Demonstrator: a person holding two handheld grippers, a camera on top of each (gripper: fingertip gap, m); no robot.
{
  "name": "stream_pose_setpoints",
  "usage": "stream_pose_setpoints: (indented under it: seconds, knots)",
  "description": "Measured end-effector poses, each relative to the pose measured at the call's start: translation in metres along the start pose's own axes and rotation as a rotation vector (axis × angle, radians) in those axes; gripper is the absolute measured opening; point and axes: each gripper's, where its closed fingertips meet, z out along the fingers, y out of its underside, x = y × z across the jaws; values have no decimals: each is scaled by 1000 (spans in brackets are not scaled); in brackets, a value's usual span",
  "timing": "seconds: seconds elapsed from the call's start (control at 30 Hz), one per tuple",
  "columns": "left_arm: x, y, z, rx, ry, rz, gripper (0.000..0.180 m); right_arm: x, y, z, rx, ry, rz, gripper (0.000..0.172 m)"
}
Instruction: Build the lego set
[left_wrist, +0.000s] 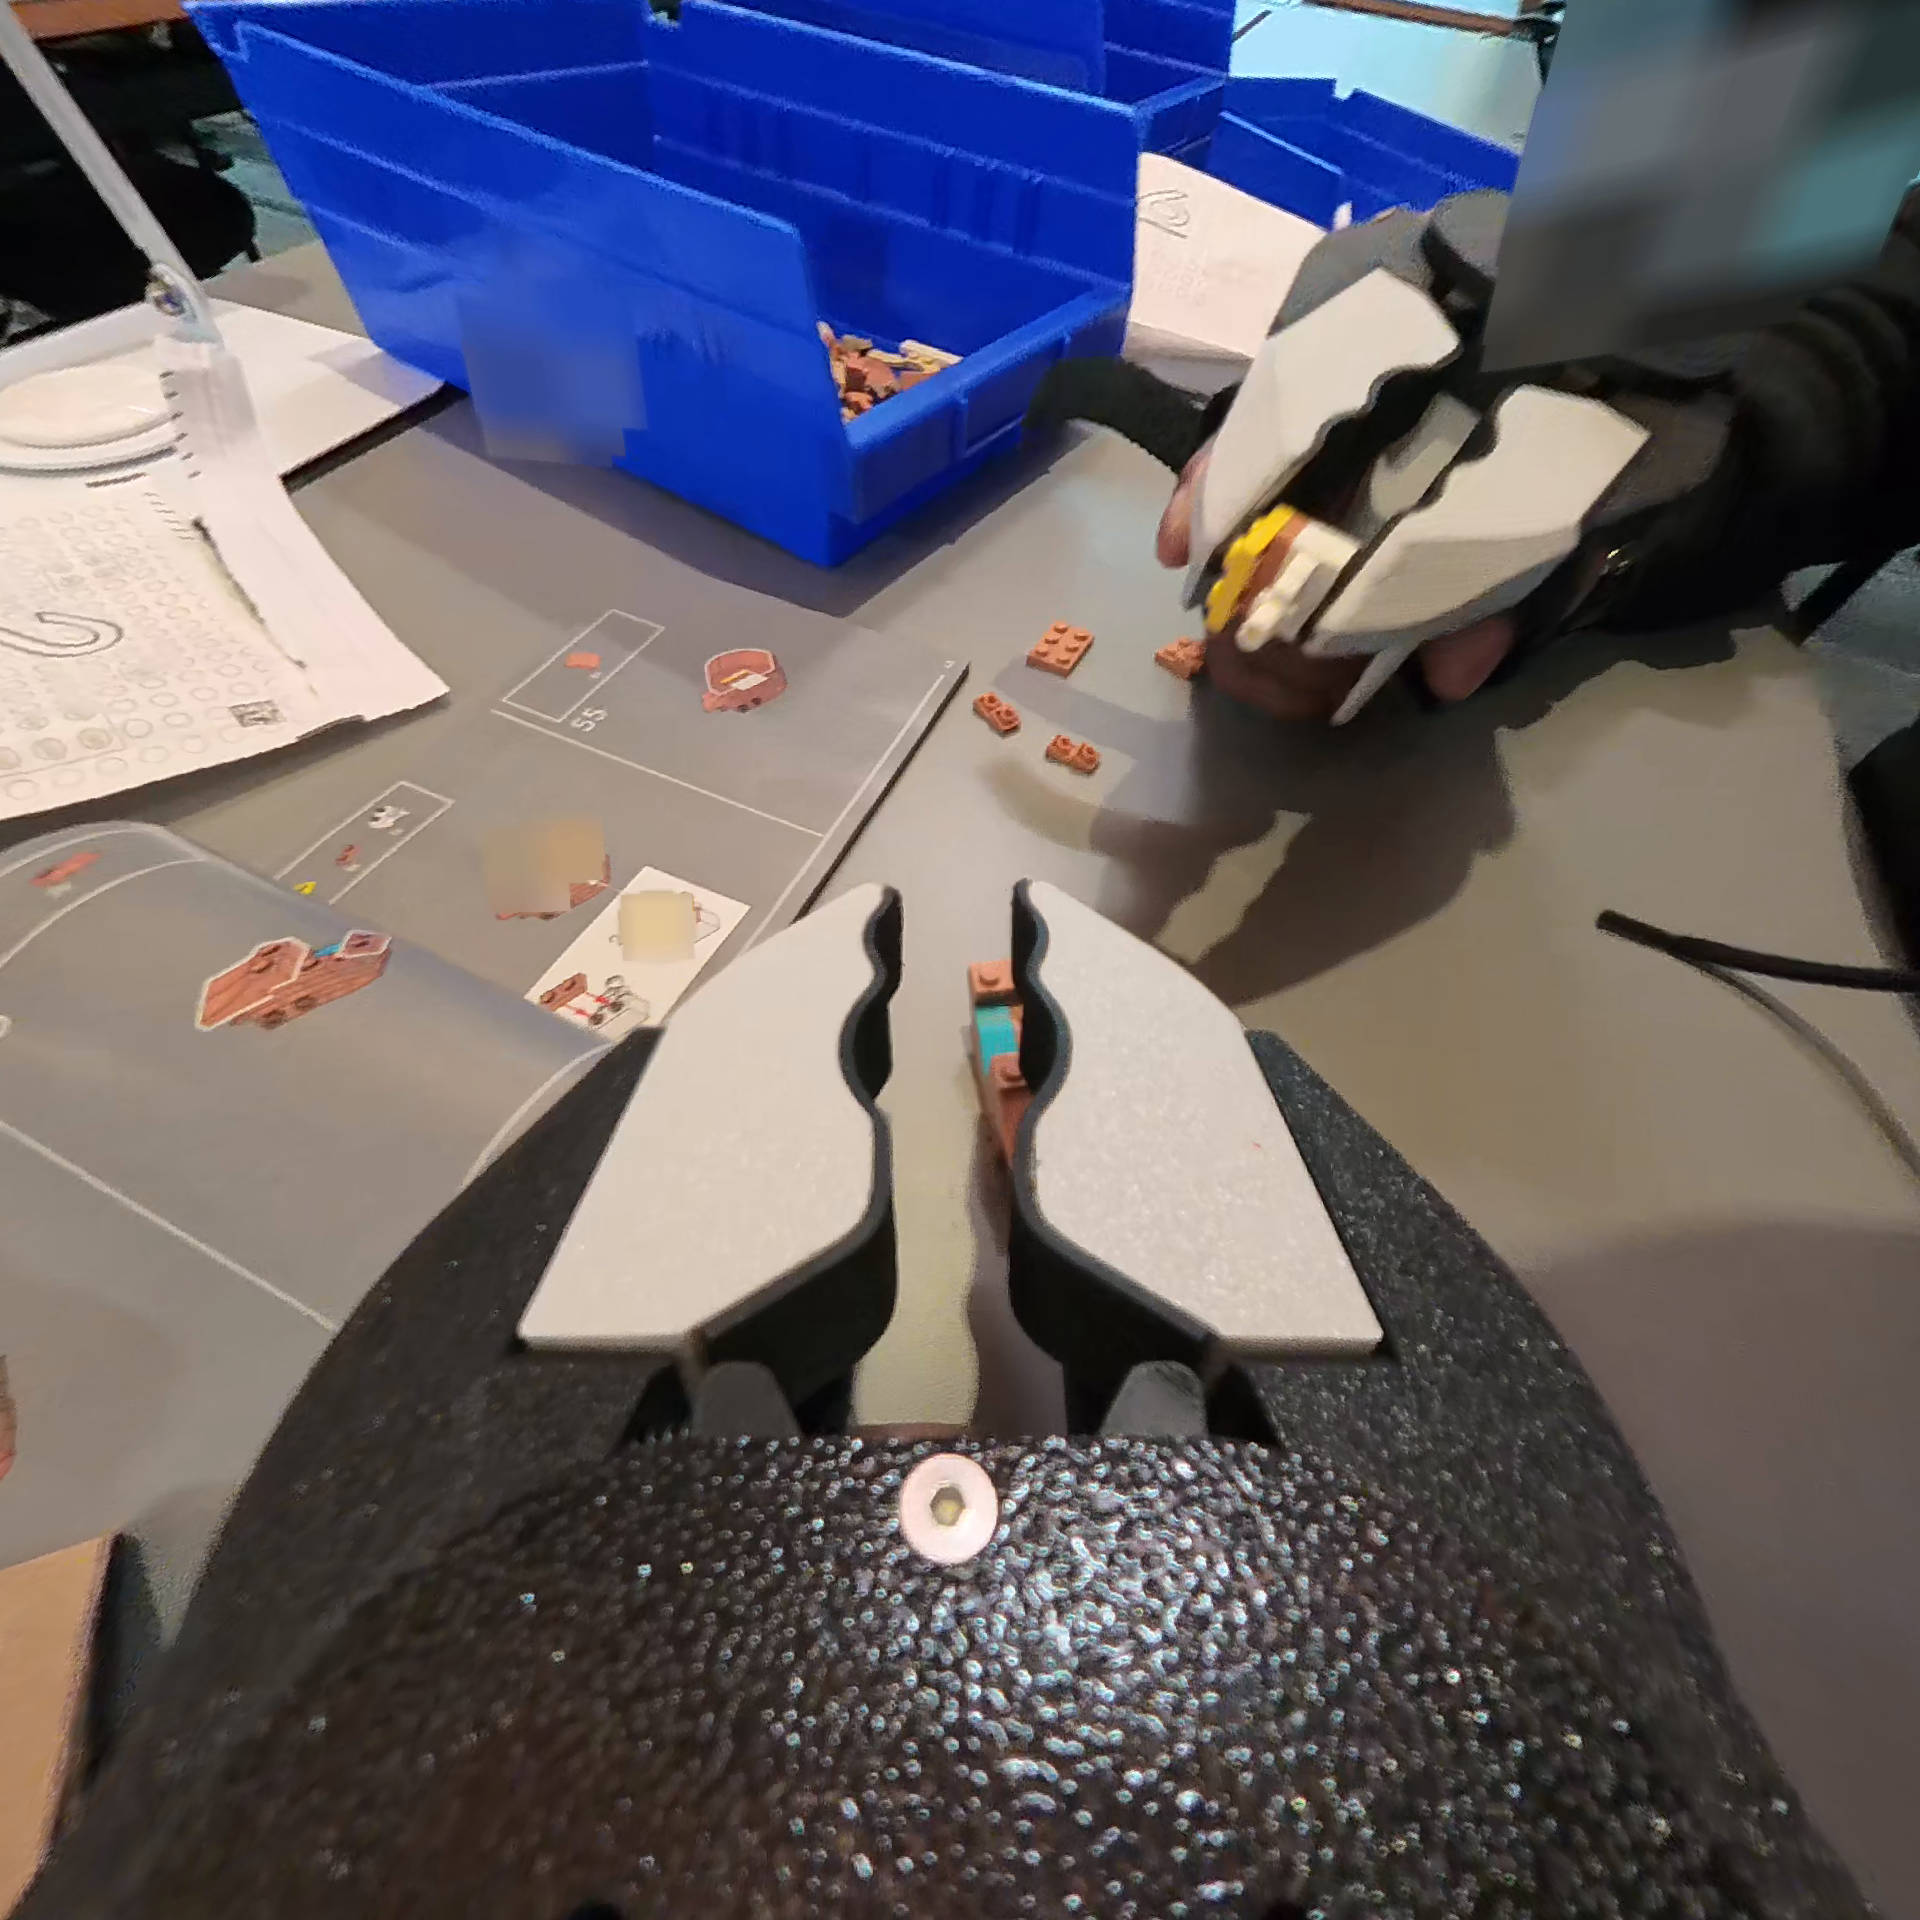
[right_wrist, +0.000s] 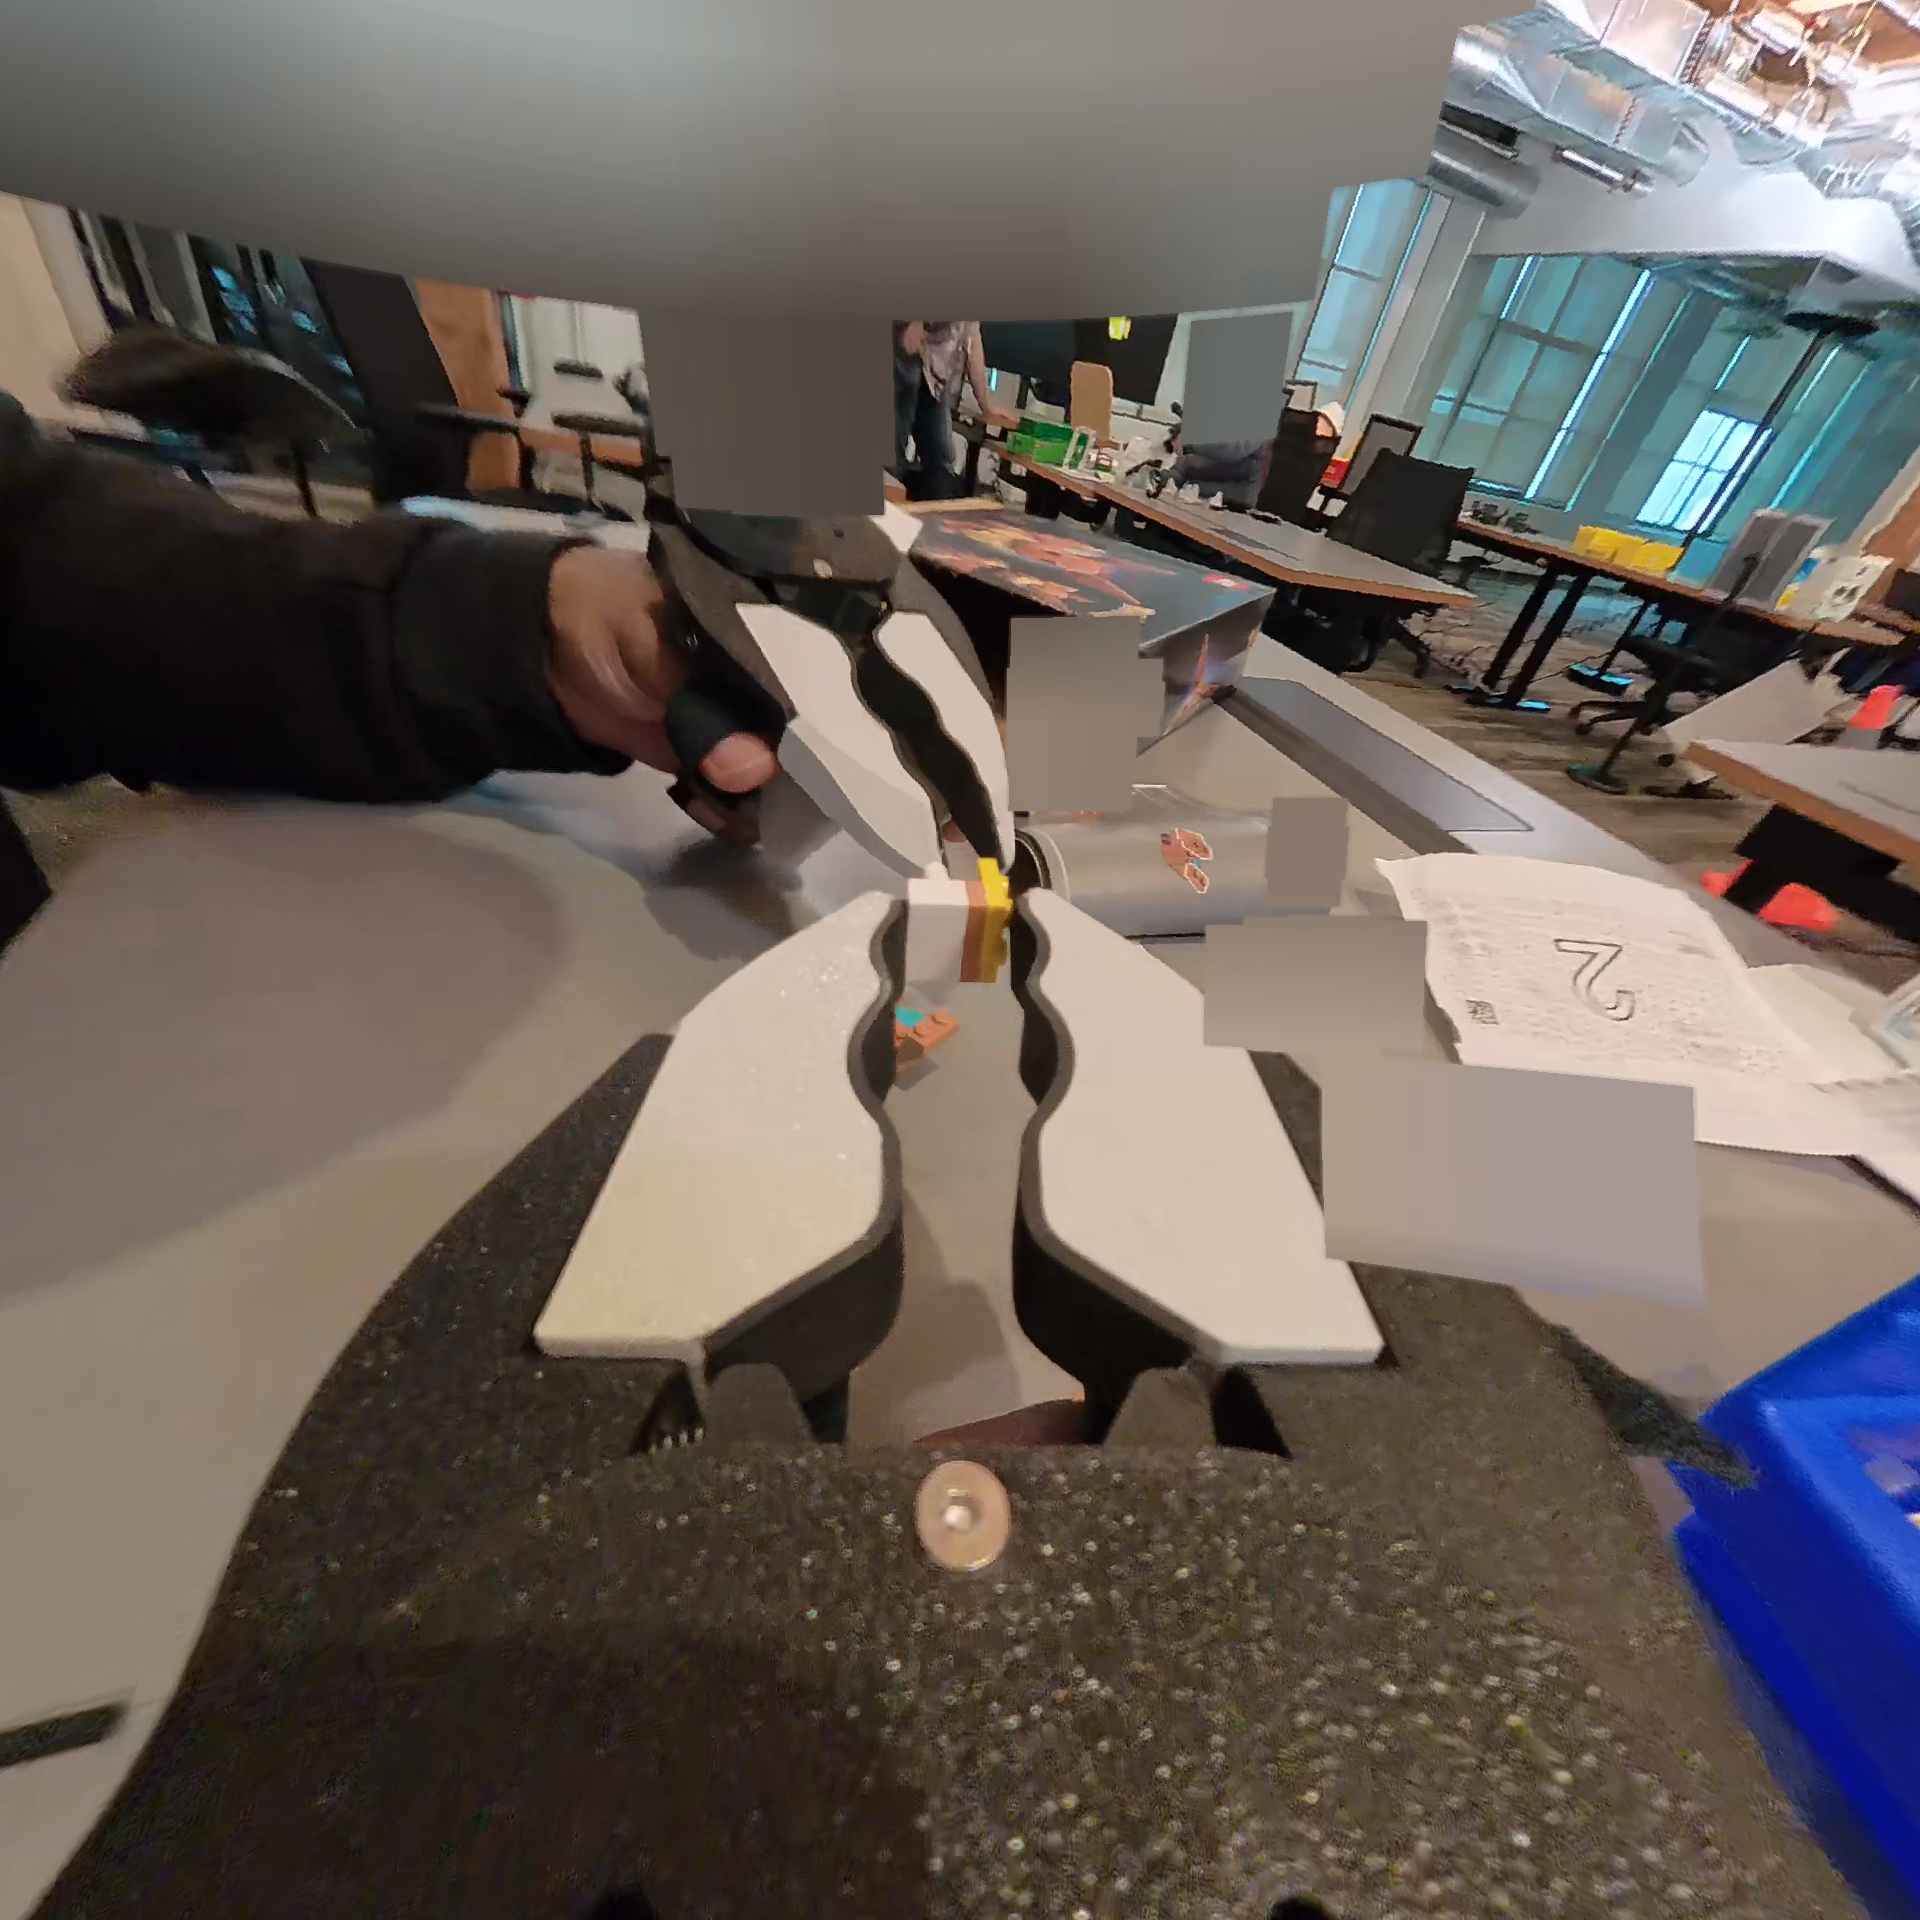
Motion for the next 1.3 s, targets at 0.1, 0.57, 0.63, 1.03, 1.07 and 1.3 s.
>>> stream_pose_setpoints:
  seconds: [0.1,0.57,0.63,1.03,1.07,1.3]
  knots:
    - [13,-4,0,22,77,-25,20,-5,6,6,-51,46,-124,19]
    - [59,-25,-6,145,469,-303,24,-25,-7,18,-15,138,-583,19]
    - [62,-26,-7,150,505,-323,24,-28,-6,20,-13,140,-640,19]
    - [71,-24,-9,150,577,-337,8,-35,-9,21,27,171,-810,19]
    - [71,-24,-10,151,578,-332,8,-34,-9,21,28,174,-812,19]
    - [66,-26,-12,177,556,-289,8,-36,-7,19,25,100,-691,30]
